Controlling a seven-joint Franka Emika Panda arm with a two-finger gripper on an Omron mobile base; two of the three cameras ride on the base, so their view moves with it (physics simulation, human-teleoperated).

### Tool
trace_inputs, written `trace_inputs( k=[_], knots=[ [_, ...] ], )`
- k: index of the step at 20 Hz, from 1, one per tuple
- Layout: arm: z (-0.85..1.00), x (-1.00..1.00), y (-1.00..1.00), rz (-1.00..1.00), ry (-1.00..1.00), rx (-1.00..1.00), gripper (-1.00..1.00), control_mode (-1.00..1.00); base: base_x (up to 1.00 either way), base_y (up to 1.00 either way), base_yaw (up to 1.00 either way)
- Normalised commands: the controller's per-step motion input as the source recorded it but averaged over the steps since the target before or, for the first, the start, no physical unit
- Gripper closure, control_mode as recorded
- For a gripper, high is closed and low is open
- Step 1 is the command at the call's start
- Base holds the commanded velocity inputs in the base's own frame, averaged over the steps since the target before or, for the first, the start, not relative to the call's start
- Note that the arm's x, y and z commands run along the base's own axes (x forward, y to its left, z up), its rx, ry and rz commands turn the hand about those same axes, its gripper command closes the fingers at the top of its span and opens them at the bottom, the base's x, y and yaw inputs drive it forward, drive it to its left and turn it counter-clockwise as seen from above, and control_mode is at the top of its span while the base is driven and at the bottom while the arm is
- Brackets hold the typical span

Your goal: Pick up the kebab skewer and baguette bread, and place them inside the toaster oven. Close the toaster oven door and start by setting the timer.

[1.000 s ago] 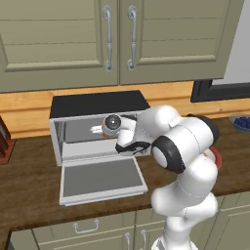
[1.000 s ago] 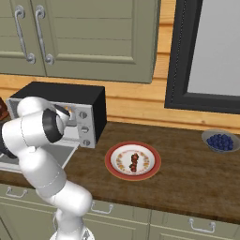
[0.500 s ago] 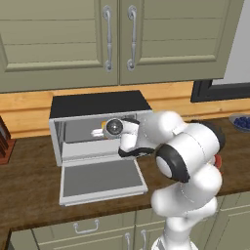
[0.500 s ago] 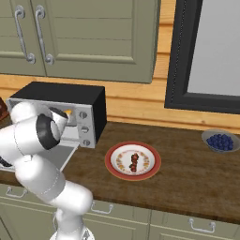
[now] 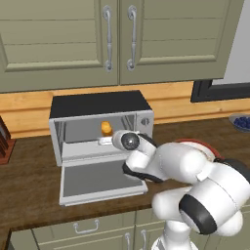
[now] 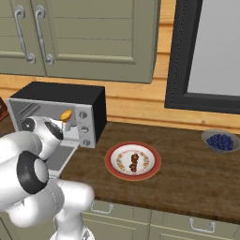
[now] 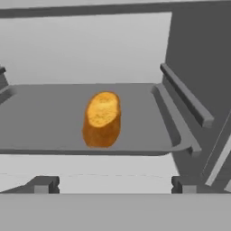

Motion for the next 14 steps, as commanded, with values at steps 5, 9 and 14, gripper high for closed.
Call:
trace_inputs(
  k=[5,9,14],
  knots=[
    [1.0,-0.53,-0.32,0.05,0.27,0.0,-1.0,-1.0,0.0,0.0,0.0],
    [1.0,-0.58,-0.43,0.05,0.39,0.0,-1.0,-1.0,0.0,0.0,0.0],
    [0.84,-0.55,-0.57,0.02,0.4,0.0,-1.0,-1.0,0.0,0.0,0.0]
  ],
)
